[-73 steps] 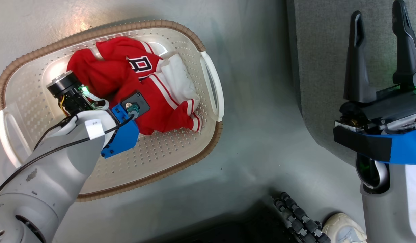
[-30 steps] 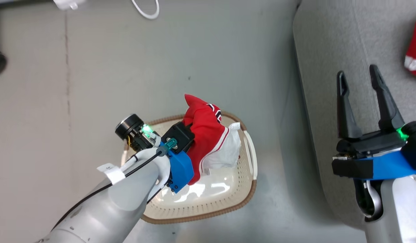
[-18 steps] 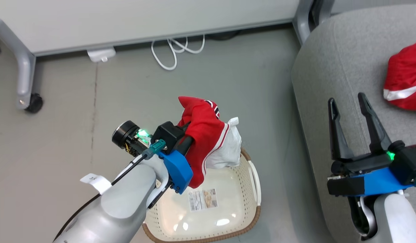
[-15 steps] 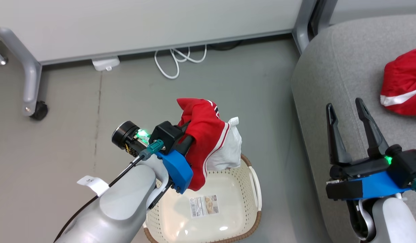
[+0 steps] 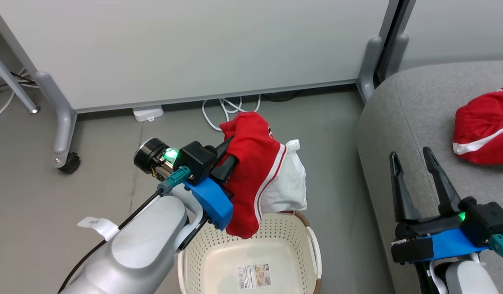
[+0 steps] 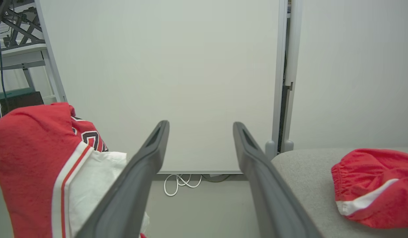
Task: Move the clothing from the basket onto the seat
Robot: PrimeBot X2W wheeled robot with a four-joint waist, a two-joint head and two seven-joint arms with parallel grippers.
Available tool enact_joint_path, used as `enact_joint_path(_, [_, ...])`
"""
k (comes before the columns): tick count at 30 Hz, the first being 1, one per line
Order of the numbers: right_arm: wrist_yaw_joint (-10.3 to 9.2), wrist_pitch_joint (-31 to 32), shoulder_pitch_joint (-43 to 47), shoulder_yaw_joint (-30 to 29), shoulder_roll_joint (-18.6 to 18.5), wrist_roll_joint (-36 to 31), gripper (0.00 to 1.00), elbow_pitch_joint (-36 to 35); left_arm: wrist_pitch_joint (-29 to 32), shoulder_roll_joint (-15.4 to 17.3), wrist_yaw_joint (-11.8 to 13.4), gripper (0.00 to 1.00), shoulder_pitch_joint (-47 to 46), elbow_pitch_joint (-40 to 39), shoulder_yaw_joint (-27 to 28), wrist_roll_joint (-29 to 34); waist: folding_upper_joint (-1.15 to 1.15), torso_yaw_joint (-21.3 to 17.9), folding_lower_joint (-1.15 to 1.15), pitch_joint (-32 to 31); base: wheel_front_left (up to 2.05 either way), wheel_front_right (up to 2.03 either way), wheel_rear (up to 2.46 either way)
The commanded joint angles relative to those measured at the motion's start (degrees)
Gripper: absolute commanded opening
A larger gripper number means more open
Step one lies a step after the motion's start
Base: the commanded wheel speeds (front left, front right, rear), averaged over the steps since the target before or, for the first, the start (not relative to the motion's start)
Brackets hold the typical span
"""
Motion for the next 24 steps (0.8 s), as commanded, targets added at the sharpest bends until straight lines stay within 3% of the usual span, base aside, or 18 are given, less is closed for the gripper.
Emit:
enact_joint_path(1, [0.03,-0.03,1.08,0.03,0.18,0.24,1.00,0.13,-0.26,0.27,-0.04,0.00,0.15,-0.53,-0.22,-0.61,-0.01,0.41,0.01,-0.73,0.00,0.00,0.00])
enact_joint_path(15, [0.03,-0.03,1.89,0.87,0.57,0.51,1.00,0.15,2.06,0.58,0.58,0.00,-0.19,-7.66,-1.14,-4.37,-0.01,1.24,0.01,-2.02,0.00,0.00,0.00])
enact_joint_path(24, [0.03,-0.03,-3.98,5.85,-4.23,1.10,1.00,-0.32,2.14,0.81,1.18,0.00,0.11,-9.06,-1.33,-4.78,-0.01,1.39,0.01,-1.62,0.00,0.00,0.00])
